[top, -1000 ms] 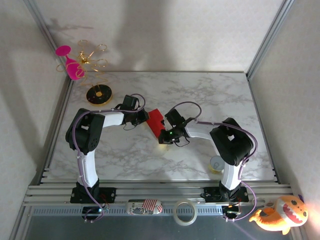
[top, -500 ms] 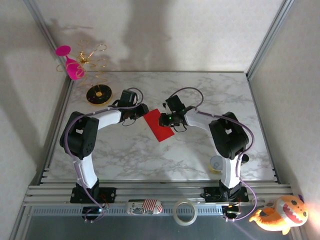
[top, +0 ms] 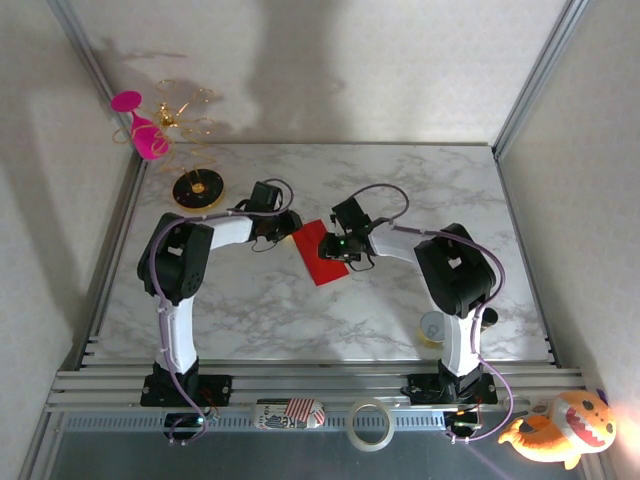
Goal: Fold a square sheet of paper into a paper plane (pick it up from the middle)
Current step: Rotate the square sheet of paper at the center of the table.
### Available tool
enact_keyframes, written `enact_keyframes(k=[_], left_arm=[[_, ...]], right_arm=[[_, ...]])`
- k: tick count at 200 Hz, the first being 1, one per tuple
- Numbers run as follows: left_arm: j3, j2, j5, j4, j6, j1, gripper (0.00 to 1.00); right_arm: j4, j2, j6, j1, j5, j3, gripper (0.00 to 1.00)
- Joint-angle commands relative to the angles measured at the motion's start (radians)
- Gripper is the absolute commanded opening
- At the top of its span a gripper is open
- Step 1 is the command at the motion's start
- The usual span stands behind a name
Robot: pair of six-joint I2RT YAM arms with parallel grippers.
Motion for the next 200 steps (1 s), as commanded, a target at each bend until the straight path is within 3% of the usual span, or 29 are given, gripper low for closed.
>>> enact_keyframes(k=[1,27,62,115,152,200], left_arm=[[0.047,0.041,0.007,-0.049,0.04,-0.006,0.28],[0.098,0.062,0.031,-0.075,0.089,-0.006,0.28],[0.065,-0.057,0.049,-0.025,0.077,-0.021,0.33],[-0.156,-0.243,-0.012,0.058,-0.05,-0.068,0.39],[-0.274,-0.269,0.005,0.16,-0.169,-0.131,0.35],[-0.292,-0.217,-0.023,0.172,-0.2,-0.138,0.27]], right_arm=[[0.021,-0.044,0.159,0.026,-0.062,-0.079,0.33],[0.171,-0.101,0.268,0.024,-0.101,-0.146,0.34],[0.198,-0.214,0.215,-0.016,-0.008,-0.156,0.38],[0.19,-0.326,0.174,-0.064,0.039,-0.267,0.47],[0.209,-0.328,0.203,-0.089,-0.053,-0.324,0.47],[0.201,-0.291,0.237,-0.087,-0.108,-0.339,0.45]])
